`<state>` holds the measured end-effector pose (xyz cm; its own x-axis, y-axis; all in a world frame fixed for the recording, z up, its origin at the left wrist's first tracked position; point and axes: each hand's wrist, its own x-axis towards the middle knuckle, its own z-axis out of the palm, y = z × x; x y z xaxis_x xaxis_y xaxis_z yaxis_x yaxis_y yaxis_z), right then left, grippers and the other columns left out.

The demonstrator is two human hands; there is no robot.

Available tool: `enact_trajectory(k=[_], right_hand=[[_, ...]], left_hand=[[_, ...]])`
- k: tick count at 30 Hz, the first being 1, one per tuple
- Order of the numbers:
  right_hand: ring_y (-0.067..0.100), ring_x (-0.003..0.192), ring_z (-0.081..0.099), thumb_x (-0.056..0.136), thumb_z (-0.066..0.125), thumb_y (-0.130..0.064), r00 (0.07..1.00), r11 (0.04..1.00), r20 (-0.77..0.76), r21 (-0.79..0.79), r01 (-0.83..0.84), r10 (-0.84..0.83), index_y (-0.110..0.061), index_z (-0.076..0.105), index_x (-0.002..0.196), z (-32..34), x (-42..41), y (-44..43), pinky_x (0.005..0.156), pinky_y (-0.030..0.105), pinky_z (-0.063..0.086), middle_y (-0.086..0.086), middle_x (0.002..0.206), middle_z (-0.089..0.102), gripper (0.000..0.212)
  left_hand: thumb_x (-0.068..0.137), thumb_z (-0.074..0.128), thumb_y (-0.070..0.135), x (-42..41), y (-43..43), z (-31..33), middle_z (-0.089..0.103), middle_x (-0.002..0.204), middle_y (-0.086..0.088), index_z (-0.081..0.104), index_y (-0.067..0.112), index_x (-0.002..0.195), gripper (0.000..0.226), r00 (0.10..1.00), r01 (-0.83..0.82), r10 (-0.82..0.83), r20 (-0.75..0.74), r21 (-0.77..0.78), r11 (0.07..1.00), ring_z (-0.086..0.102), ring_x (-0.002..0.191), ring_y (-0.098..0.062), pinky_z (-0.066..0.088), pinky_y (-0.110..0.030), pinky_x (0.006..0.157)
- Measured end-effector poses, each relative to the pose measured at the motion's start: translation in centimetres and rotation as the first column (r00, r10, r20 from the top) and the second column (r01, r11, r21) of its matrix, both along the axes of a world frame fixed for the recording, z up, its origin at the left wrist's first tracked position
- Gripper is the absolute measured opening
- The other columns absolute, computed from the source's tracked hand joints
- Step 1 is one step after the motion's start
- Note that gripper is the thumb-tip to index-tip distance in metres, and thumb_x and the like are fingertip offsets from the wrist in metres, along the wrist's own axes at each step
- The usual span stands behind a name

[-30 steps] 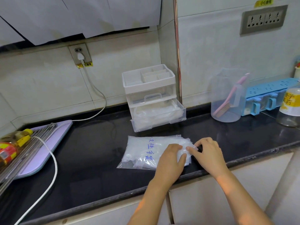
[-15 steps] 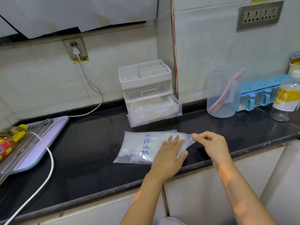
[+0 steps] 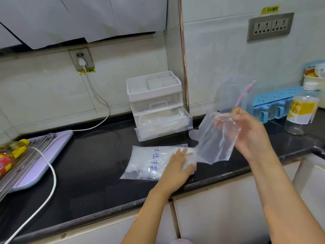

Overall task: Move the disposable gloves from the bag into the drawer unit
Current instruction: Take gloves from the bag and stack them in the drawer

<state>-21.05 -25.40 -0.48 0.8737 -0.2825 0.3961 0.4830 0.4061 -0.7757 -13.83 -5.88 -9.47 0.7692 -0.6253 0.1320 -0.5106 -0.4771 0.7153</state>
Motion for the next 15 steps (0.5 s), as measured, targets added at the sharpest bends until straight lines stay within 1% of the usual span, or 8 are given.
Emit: enact_trajectory(k=[2, 3, 4, 5, 7, 10, 12, 15], right_hand=[[0.017, 0.072, 0.063, 0.072, 0.057, -0.013, 0.996, 0.986, -0.010, -0.143, -0.085, 0.084, -0.016, 0.049, 0.055, 1.3, 0.1, -0.3, 0.072, 0.029, 0.048, 0.006, 0.067, 0.060, 0.019], [0.017, 0.070, 0.063, 0.069, 0.059, -0.016, 0.992, 0.965, -0.024, -0.229, -0.130, 0.127, -0.014, 0.047, 0.057, 1.9, 0.3, -0.3, 0.070, 0.028, 0.049, 0.008, 0.066, 0.059, 0.017], [0.018, 0.069, 0.063, 0.068, 0.059, -0.017, 0.985, 0.932, -0.047, -0.318, -0.174, 0.168, -0.012, 0.045, 0.059, 2.3, 0.6, -0.5, 0.070, 0.027, 0.050, 0.010, 0.067, 0.059, 0.018], [0.018, 0.068, 0.063, 0.070, 0.058, -0.016, 0.975, 0.889, -0.077, -0.402, -0.220, 0.207, -0.011, 0.043, 0.061, 2.8, 0.8, -0.5, 0.069, 0.026, 0.050, 0.011, 0.067, 0.060, 0.018], [0.019, 0.067, 0.059, 0.073, 0.055, -0.013, 0.955, 0.778, -0.150, -0.555, -0.295, 0.256, -0.011, 0.045, 0.063, 3.8, 1.3, -0.3, 0.067, 0.026, 0.046, 0.015, 0.066, 0.055, 0.015], [0.014, 0.064, 0.052, 0.073, 0.060, -0.015, 0.897, 0.594, -0.285, -0.675, -0.438, 0.338, -0.021, 0.055, 0.060, 5.4, 1.9, 0.5, 0.063, 0.022, 0.041, 0.008, 0.064, 0.052, 0.014], [0.009, 0.061, 0.055, 0.073, 0.065, -0.017, 0.875, 0.514, -0.317, -0.714, -0.475, 0.367, -0.022, 0.058, 0.064, 6.3, 2.0, 0.9, 0.060, 0.016, 0.043, 0.000, 0.063, 0.059, 0.013], [0.011, 0.064, 0.060, 0.078, 0.074, -0.010, 0.892, 0.431, -0.317, -0.790, -0.436, 0.322, -0.012, 0.058, 0.074, 7.7, 2.0, 1.0, 0.064, 0.016, 0.048, 0.004, 0.068, 0.064, 0.016]], left_hand=[[0.094, 0.039, 0.006, 0.2, 0.5, 1.1, 0.038, 0.145, 0.019, 0.054, 0.031, 0.129, 0.045, 0.977, -0.103, 0.051, -0.208, -0.246, 0.964, 0.028, 0.136, 0.001, 0.024, -0.012, 0.111], [0.094, 0.040, 0.007, 0.4, 0.8, 1.6, 0.049, 0.136, 0.019, 0.058, 0.033, 0.121, 0.043, 0.958, -0.167, 0.076, -0.275, -0.327, 0.930, 0.038, 0.130, -0.001, 0.031, -0.003, 0.099], [0.094, 0.042, 0.014, 0.5, 1.0, 2.3, 0.055, 0.127, 0.021, 0.061, 0.036, 0.115, 0.035, 0.942, -0.222, 0.088, -0.324, -0.406, 0.886, 0.043, 0.128, -0.004, 0.033, -0.001, 0.093], [0.092, 0.046, 0.029, 0.7, 1.4, 2.9, 0.057, 0.123, 0.022, 0.062, 0.038, 0.112, 0.027, 0.932, -0.253, 0.073, -0.354, -0.493, 0.832, 0.045, 0.129, -0.006, 0.033, -0.006, 0.097], [0.079, 0.052, 0.060, 1.1, 2.0, 4.3, 0.057, 0.129, 0.018, 0.061, 0.039, 0.115, 0.043, 0.955, -0.185, -0.006, -0.296, -0.613, 0.768, 0.045, 0.130, -0.004, 0.031, -0.023, 0.109], [0.069, 0.055, 0.078, 0.6, 2.3, 7.6, 0.056, 0.134, 0.013, 0.060, 0.037, 0.121, 0.066, 0.971, 0.061, -0.176, -0.160, -0.548, 0.834, 0.045, 0.130, -0.004, 0.030, -0.032, 0.111], [0.068, 0.063, 0.073, 0.0, 2.1, 9.5, 0.063, 0.125, 0.006, 0.065, 0.025, 0.117, 0.068, 0.940, 0.194, -0.292, -0.176, -0.430, 0.882, 0.052, 0.124, -0.011, 0.035, -0.036, 0.108], [0.070, 0.071, 0.051, -0.6, 1.8, 10.5, 0.069, 0.104, -0.003, 0.069, 0.011, 0.100, 0.051, 0.915, 0.264, -0.332, -0.229, -0.283, 0.922, 0.061, 0.106, -0.015, 0.042, -0.033, 0.100]])
